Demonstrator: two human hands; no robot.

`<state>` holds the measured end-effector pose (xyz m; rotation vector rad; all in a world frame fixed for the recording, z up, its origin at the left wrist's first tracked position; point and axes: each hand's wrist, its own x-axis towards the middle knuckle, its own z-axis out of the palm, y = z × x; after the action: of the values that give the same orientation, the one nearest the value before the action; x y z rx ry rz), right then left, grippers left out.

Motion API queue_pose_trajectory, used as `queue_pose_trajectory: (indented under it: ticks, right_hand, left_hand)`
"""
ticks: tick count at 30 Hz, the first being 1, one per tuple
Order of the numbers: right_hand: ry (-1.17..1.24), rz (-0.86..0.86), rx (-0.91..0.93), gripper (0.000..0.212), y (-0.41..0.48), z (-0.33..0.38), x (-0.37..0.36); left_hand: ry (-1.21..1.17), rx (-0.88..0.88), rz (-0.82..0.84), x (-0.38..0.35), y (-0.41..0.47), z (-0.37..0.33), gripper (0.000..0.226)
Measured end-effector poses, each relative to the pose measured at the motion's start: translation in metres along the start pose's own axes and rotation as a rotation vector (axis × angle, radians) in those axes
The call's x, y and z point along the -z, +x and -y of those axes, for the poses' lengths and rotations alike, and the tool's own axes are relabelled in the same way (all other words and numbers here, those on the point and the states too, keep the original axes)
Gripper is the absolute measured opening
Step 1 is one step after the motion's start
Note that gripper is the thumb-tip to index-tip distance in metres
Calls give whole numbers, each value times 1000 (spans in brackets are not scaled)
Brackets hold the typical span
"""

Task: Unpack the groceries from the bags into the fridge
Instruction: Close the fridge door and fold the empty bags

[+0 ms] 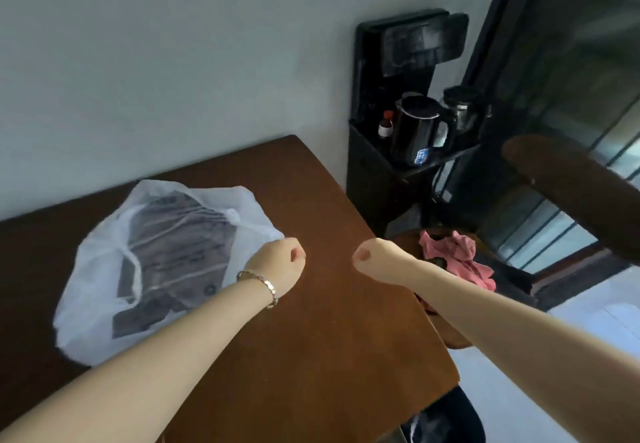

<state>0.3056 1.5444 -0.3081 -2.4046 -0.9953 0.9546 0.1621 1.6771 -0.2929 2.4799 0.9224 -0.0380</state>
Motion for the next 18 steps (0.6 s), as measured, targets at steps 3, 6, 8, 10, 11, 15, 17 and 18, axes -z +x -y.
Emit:
queue_pose_trajectory:
  ticks: [3,6,8,10,11,15,17,18]
  right_hand:
    - [-29,-30,13,53,25,76,-42]
    - [97,-22,-125,107,55,131,-84]
    - [121,-24,-208,107,71,150,-108]
    - [84,-10,-258,72,87,163,-136]
    - [77,-16,-271,53,91,166,-149]
    - [129,-49,-328,19,91,148,-187]
    - [148,-63,-394,20,84,133,-192]
    - [129,-65,-412,22,81,124,-194]
  left_hand:
    - [-5,56,-90,36,-10,70,20]
    - [47,63,-212,64,-20,128,22]
    - [167,122,-288,82,-24,162,40]
    - [268,286,-278,99,-24,209,66]
    - [273,412,-254,103,-24,234,79]
    - [-184,1048,-207,93,-23,312,124]
    - [-379,1173,-120,79,-24,333,129]
    - [-437,1154,-59,72,-26,338,127]
